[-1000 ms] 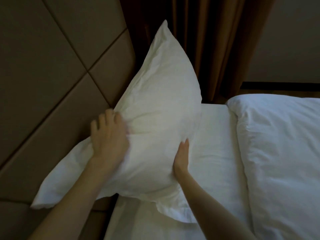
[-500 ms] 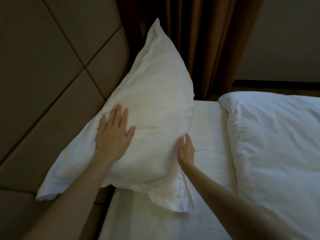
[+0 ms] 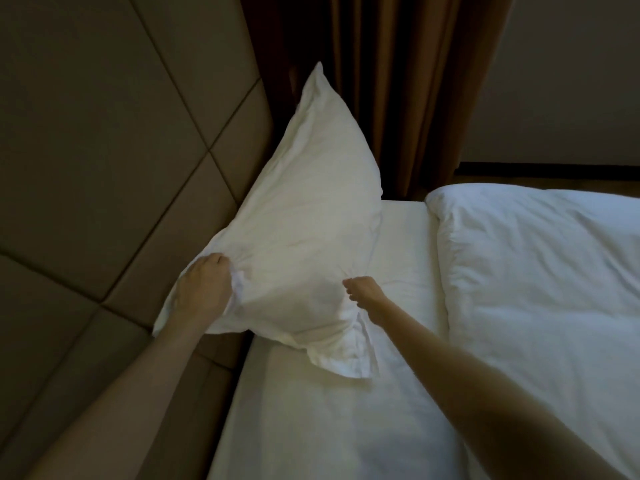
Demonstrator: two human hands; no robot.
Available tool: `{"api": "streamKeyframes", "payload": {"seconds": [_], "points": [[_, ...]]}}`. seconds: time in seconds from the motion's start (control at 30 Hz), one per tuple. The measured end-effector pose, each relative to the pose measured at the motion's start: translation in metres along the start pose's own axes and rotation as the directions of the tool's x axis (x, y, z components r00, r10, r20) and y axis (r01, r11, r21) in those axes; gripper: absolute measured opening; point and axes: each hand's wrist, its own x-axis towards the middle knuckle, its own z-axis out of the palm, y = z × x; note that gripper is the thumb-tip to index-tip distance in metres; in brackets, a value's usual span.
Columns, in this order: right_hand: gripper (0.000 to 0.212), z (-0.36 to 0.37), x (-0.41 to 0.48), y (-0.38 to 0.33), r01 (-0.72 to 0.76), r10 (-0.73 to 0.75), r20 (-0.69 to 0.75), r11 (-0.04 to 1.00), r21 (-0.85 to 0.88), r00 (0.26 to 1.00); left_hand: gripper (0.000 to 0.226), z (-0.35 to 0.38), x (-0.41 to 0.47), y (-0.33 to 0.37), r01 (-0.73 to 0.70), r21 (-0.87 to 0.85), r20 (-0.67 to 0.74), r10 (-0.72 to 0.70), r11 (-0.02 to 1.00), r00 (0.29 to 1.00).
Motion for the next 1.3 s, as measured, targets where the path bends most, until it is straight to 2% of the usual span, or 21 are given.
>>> {"api": "streamKeyframes", "payload": {"seconds": [0.07,0.23,0.3,0.4,0.47,0.53,0.77,0.83,1.03,1.3], "points": [[0.026,-0.011,-0.024,-0.014,0.023,-0.023,0.021,0.999,0.029,1.0,0.023,-0.018,-0.016,0.004,0.052,-0.078,-0.038,-0.056,0.996,0.998],[0.027,-0.038,-0.09,-0.032,0.092,-0.092,0.008,0.994,0.061,0.996,0.034,-0.058,-0.061,0.018,0.188,-0.376,-0.022,-0.212,0.907,0.977],[0.019,-0.049,-0.111,-0.032,0.115,-0.115,0.002,0.991,0.068,0.993,0.036,-0.067,-0.073,0.027,0.272,-0.557,0.054,-0.293,0.785,0.955],[0.016,-0.068,-0.148,-0.026,0.146,-0.147,-0.001,0.982,0.122,0.989,0.035,-0.084,-0.093,0.046,0.334,-0.788,0.183,-0.32,0.517,0.929],[0.016,-0.083,-0.176,-0.019,0.153,-0.153,-0.009,0.974,0.169,0.988,0.03,-0.097,-0.11,0.063,0.357,-0.877,0.257,-0.314,0.321,0.914],[0.019,-0.097,-0.201,-0.011,0.158,-0.157,-0.021,0.964,0.216,0.987,0.028,-0.107,-0.126,0.079,0.374,-0.912,0.314,-0.3,0.168,0.901],[0.023,-0.144,-0.283,0.04,0.185,-0.169,-0.082,0.94,0.285,0.982,0.027,-0.127,-0.195,0.134,0.398,-0.911,0.413,-0.2,-0.111,0.889],[0.024,-0.155,-0.301,0.059,0.192,-0.167,-0.108,0.935,0.299,0.98,0.028,-0.128,-0.214,0.15,0.402,-0.907,0.418,-0.165,-0.123,0.893],[0.025,-0.193,-0.346,0.123,0.186,-0.142,-0.143,0.912,0.367,0.979,0.019,-0.119,-0.263,0.201,0.393,-0.916,0.398,-0.051,-0.075,0.916],[0.027,-0.264,-0.393,0.235,0.141,-0.024,-0.253,0.878,0.457,0.967,0.015,-0.102,-0.331,0.314,0.441,-0.898,0.433,0.173,-0.007,0.885]]}}
